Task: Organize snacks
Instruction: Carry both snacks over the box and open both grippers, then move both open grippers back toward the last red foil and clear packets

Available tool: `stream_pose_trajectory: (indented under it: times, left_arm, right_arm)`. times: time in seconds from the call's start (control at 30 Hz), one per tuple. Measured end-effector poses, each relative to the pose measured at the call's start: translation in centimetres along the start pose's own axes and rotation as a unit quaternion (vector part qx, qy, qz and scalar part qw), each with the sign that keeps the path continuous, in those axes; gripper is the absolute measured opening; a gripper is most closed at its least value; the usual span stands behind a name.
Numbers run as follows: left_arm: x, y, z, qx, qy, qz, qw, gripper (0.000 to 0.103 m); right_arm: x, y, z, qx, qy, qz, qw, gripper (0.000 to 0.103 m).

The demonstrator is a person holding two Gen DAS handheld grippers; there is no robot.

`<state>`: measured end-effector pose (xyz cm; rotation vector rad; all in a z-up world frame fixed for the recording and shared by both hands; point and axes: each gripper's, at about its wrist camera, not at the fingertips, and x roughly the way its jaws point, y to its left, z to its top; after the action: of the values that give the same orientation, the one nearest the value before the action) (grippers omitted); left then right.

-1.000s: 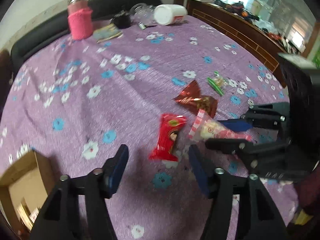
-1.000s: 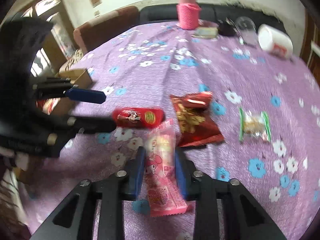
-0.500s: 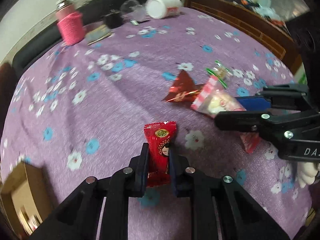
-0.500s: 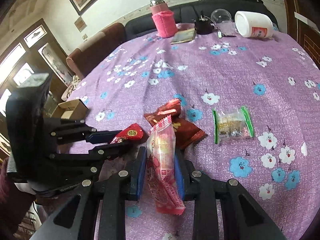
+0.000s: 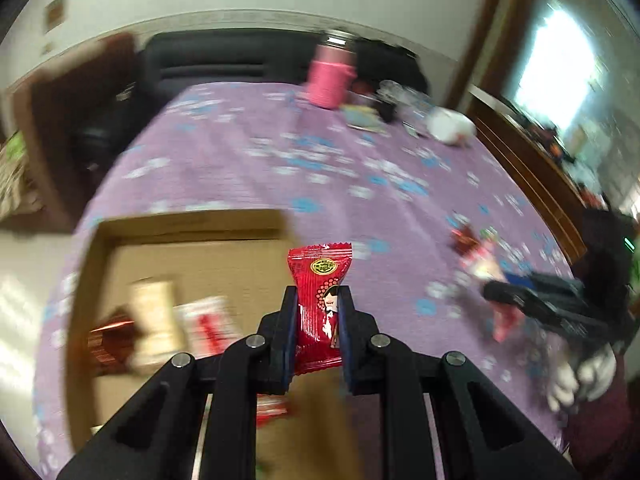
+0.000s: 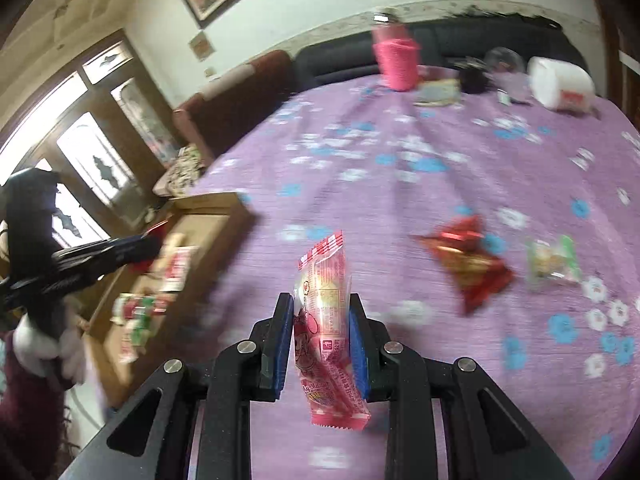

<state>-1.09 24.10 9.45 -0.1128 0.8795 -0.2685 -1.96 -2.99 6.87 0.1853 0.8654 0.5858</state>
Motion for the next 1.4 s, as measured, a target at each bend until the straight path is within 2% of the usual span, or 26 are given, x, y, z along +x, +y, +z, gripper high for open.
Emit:
stream_pose_trajectory:
  times: [0.1, 0.2, 0.37, 0.53, 0.57, 0.67, 0.73, 0.87, 0.93, 1.03, 1.13, 1.3, 1.4]
  left_arm:
    - [0.0, 4.1, 0.1, -0.049, 0.0, 0.012, 0.9987, 0.018]
    - [0.9, 6.4, -0.1, -0.078, 0.006, 0.018, 0.9968, 0.018]
    - [2.1, 8.7, -1.0, -0.109, 0.018, 0.006, 0.9939, 0.018]
    - [2.3, 9.2, -2.3, -0.12, 0.02, 0.001, 0.9925, 0.018]
    - [2.1, 9.4, -2.3, -0.124, 0.018, -0.002, 0.9921, 0.02]
    - [1.0, 9.6, -2.6, -0.137, 0.005, -0.013, 0.9905, 0.037]
    - [-0.2, 9.4, -2.8, -0.138, -0.008, -0.014, 0.9903, 0.054]
    - [-2.6, 8.3, -3.2, -0.139, -0.033, -0.014, 0.9897, 0.066]
    - [-3.7, 7.3, -3.3, -0.14, -0.047, -0.014, 0.9889, 0.076]
    - [-5.0, 5.1, -3.3, -0.136, -0.064, -0.031, 0.9881, 0.082]
    - [-5.5, 2.5, -3.3, -0.127, -0.069, -0.039, 0.9888, 0.089]
    - [-5.0, -2.1, -4.0, -0.13, -0.067, -0.087, 0.9854, 0.09]
    - [-4.2, -5.0, -4.7, -0.11, -0.067, -0.067, 0.9894, 0.09]
  right_arm:
    - [1.9, 5.2, 1.6, -0.013, 0.015, 0.034, 0.999, 0.029]
    - [5.0, 8.4, 2.8, -0.012, 0.038, 0.048, 0.998, 0.029]
    - [10.9, 11.9, 3.9, 0.005, 0.075, 0.043, 0.996, 0.029]
    - [15.3, 12.9, 4.9, 0.01, 0.093, 0.007, 0.996, 0.029]
    - [15.8, 12.9, 5.0, 0.011, 0.093, 0.002, 0.996, 0.029]
    - [16.4, 12.4, 5.5, 0.021, 0.092, -0.006, 0.996, 0.03]
    - [15.9, 12.1, 5.6, 0.028, 0.083, 0.0, 0.996, 0.034]
    - [13.2, 11.9, 5.3, 0.016, 0.053, -0.014, 0.998, 0.037]
    - [11.6, 11.3, 4.9, 0.021, 0.039, -0.016, 0.999, 0.037]
    - [9.3, 9.7, 4.0, 0.032, 0.025, -0.02, 0.999, 0.038]
    - [6.8, 7.6, 3.2, 0.035, 0.009, -0.045, 0.998, 0.038]
    - [2.5, 1.3, 2.5, 0.073, -0.009, -0.096, 0.993, 0.038]
    - [0.2, -2.8, 1.8, 0.106, -0.02, -0.127, 0.986, 0.037]
